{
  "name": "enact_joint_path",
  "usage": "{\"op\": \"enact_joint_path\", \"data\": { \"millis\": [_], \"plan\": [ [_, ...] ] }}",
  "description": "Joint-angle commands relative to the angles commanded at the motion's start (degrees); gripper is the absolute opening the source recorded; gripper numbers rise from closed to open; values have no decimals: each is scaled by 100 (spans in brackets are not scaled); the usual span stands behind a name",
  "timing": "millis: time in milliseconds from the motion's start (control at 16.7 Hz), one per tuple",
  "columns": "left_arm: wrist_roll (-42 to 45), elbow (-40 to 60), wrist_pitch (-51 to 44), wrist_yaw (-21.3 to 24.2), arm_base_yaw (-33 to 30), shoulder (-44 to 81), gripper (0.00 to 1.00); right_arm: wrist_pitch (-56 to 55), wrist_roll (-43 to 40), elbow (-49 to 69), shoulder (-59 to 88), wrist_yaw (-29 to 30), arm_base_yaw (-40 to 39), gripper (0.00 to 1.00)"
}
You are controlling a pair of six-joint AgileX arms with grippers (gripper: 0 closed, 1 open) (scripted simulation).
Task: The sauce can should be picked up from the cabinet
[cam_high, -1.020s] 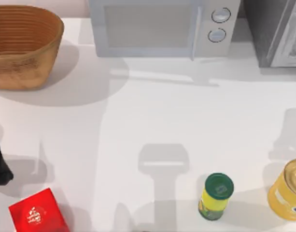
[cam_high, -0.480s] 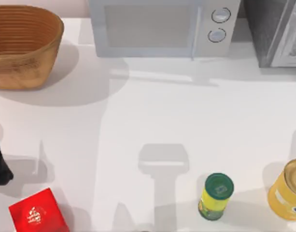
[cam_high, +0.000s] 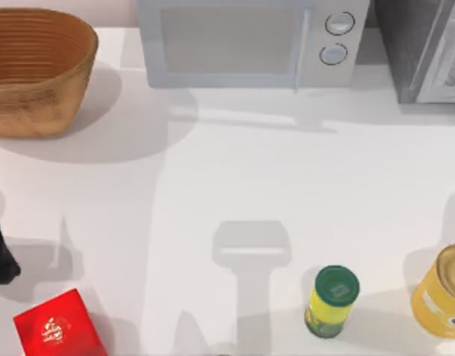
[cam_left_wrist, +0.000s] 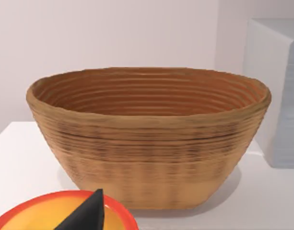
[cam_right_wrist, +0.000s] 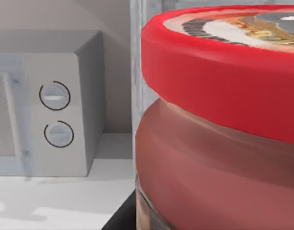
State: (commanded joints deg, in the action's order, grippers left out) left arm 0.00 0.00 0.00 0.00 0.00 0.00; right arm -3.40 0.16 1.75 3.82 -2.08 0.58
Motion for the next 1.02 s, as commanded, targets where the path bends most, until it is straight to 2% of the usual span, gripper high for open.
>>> {"op": "enact_joint_path", "data": {
  "millis": [360,1020],
  "plan": [
    [0,0,0,0,0,0,100,-1941,20,833,2335,-1243,340,0],
    [0,0,0,0,0,0,100,-6334,126,2564,9272,-4272,1136,0]
  ]
}}
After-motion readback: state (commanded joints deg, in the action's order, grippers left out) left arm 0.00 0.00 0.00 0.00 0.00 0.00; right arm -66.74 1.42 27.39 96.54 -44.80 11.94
